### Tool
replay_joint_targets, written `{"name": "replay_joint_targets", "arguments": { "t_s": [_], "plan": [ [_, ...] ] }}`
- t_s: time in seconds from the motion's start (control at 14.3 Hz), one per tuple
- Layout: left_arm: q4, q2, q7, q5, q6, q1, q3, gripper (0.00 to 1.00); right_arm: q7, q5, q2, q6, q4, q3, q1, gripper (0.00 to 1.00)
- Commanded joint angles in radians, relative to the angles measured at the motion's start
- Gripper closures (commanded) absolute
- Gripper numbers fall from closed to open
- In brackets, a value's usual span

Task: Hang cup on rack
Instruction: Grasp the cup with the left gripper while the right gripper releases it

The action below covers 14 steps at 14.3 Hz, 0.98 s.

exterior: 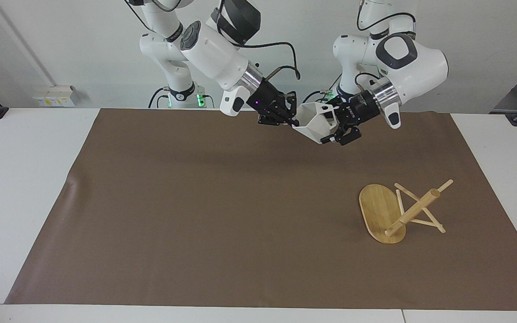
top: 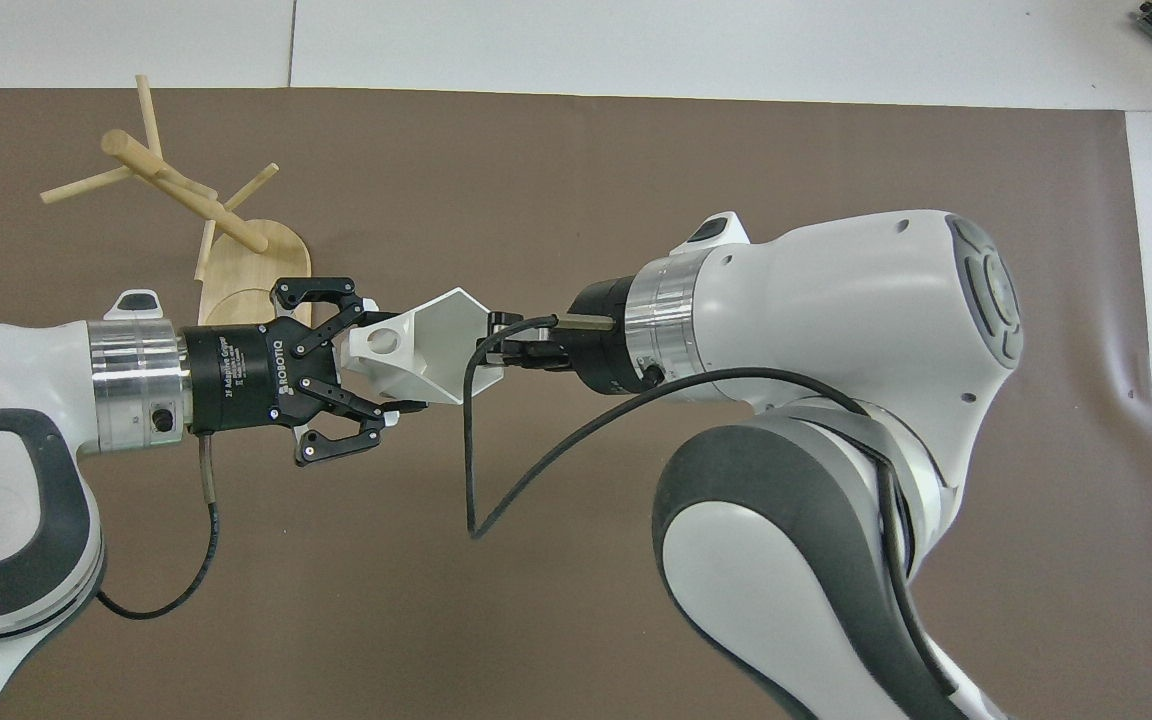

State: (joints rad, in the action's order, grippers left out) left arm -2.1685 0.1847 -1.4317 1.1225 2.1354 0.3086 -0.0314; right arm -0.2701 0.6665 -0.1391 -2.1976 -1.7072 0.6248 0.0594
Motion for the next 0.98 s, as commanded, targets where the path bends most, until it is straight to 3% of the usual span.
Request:
{"name": "replay_joint_targets", "arguments": {
  "t_s": [0.0, 0.21, 0.28, 0.42, 0.63, 0.7, 0.91],
  "plan": [
    [-0.030, 0.018, 0.016, 0.022, 0.008, 0.024, -0.007, 1.00, -0.018, 0.024, 0.004, -0.011, 0.003, 0.013, 0.011, 1.00],
    [-0.033, 0.019, -0.006, 0.022, 0.014, 0.024, -0.007, 1.00, -0.018, 0.025, 0.004, -0.010, 0.003, 0.015, 0.011, 1.00],
    [-0.033, 0.019, -0.015, 0.022, 0.012, 0.024, -0.008, 1.00, -0.018, 0.025, 0.004, -0.010, 0.003, 0.013, 0.013, 0.92],
    [-0.039, 0.024, -0.026, 0.020, -0.002, 0.014, -0.010, 1.00, -0.018, 0.024, 0.004, -0.011, 0.003, 0.013, 0.013, 0.67],
    [-0.048, 0.026, -0.055, 0.014, 0.001, 0.012, -0.012, 1.00, -0.012, 0.024, 0.004, -0.010, 0.003, 0.013, 0.014, 0.49],
    [-0.050, 0.025, -0.056, 0.011, 0.001, 0.010, -0.013, 1.00, -0.012, 0.024, 0.004, -0.011, 0.003, 0.013, 0.014, 0.33],
    [-0.051, 0.022, -0.056, -0.062, 0.012, 0.009, -0.013, 1.00, -0.011, 0.024, 0.006, -0.010, 0.001, 0.013, 0.017, 0.16]
  ]
}}
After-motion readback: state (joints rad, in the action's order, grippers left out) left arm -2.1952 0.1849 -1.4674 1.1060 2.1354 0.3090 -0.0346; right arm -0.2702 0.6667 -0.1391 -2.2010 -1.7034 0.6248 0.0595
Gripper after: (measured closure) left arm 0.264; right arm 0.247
